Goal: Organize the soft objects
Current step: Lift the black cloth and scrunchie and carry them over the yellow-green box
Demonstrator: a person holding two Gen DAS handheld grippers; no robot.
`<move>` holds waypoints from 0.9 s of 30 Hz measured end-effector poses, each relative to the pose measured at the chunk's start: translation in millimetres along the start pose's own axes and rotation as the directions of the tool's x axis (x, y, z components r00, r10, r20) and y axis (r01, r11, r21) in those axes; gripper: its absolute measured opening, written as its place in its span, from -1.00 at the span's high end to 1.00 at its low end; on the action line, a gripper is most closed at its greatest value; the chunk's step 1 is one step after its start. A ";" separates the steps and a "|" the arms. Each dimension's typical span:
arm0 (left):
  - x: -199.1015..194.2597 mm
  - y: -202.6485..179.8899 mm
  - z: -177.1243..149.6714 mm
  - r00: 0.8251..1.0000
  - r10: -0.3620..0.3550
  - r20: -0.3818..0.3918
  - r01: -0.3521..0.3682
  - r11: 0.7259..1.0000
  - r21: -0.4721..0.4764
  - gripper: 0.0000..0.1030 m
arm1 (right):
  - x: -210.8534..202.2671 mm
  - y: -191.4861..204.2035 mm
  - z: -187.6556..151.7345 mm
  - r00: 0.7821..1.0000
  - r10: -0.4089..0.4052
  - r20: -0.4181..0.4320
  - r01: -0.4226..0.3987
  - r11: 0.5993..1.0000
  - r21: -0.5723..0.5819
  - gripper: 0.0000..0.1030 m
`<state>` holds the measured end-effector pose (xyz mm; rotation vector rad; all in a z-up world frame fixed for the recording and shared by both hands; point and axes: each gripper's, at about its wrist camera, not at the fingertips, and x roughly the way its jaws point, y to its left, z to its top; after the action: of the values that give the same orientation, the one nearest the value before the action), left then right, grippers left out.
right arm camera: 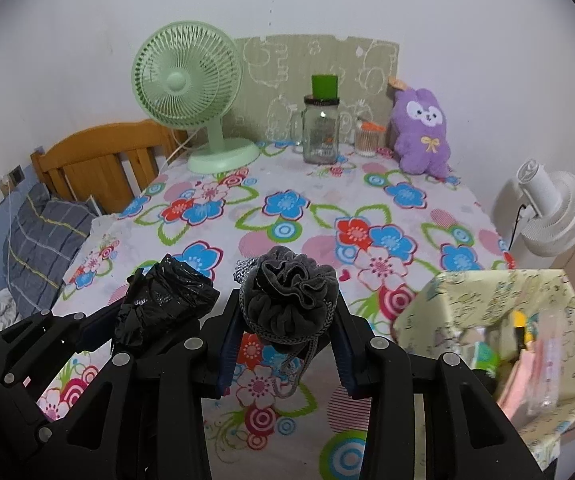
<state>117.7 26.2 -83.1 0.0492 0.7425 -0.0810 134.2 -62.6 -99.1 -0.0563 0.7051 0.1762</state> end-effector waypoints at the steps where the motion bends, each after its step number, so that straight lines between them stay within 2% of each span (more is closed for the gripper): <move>1: -3.7 -3.2 0.8 1.000 -0.003 0.006 0.003 1.000 0.002 0.23 | -5.0 -2.1 0.2 1.000 -0.003 0.007 0.003 1.000 0.000 0.15; 16: -48.3 -40.7 8.9 0.995 -0.027 0.091 0.024 0.999 0.042 0.23 | -63.9 -32.0 1.3 0.995 -0.041 0.095 0.039 0.999 0.021 0.15; 27: -67.6 -63.4 12.8 0.990 -0.061 0.127 0.053 0.996 0.066 0.23 | -92.7 -51.9 -1.8 0.989 -0.071 0.127 0.066 0.997 0.039 0.15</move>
<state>70.9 -34.1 -28.9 0.0818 0.6119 -0.1604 73.1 -127.0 -40.7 -0.0357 0.5769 0.1009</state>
